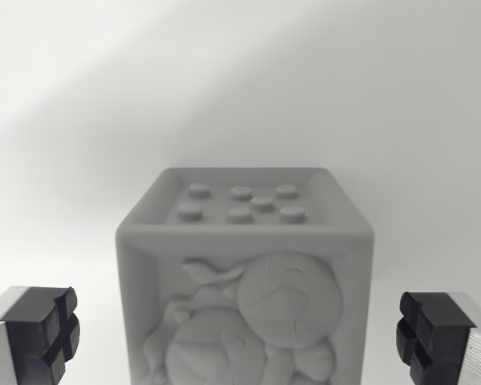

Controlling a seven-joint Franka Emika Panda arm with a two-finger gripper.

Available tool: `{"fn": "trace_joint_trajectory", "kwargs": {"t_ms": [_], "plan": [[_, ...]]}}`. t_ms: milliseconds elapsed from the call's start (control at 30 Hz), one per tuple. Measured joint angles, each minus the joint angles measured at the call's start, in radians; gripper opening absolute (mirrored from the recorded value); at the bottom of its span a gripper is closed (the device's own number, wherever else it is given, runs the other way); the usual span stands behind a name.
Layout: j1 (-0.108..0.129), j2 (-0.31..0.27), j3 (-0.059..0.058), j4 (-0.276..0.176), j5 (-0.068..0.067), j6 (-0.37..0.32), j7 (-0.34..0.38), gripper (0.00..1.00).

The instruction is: Destack cube

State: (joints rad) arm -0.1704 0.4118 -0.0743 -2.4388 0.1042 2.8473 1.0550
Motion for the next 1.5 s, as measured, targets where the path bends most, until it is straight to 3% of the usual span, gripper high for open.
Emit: {"fn": "trace_joint_trajectory", "kwargs": {"t_ms": [300, 700, 1167, 1500], "plan": [[0.015, -0.074, -0.018, -0.016, -0.013, -0.056, 0.008, 1.00], [0.028, -0.205, -0.039, -0.031, -0.050, -0.169, 0.034, 1.00], [0.028, -0.356, -0.043, -0.027, -0.090, -0.323, 0.062, 1.00], [0.027, -0.446, -0.044, -0.004, -0.105, -0.434, 0.075, 1.00]]}}
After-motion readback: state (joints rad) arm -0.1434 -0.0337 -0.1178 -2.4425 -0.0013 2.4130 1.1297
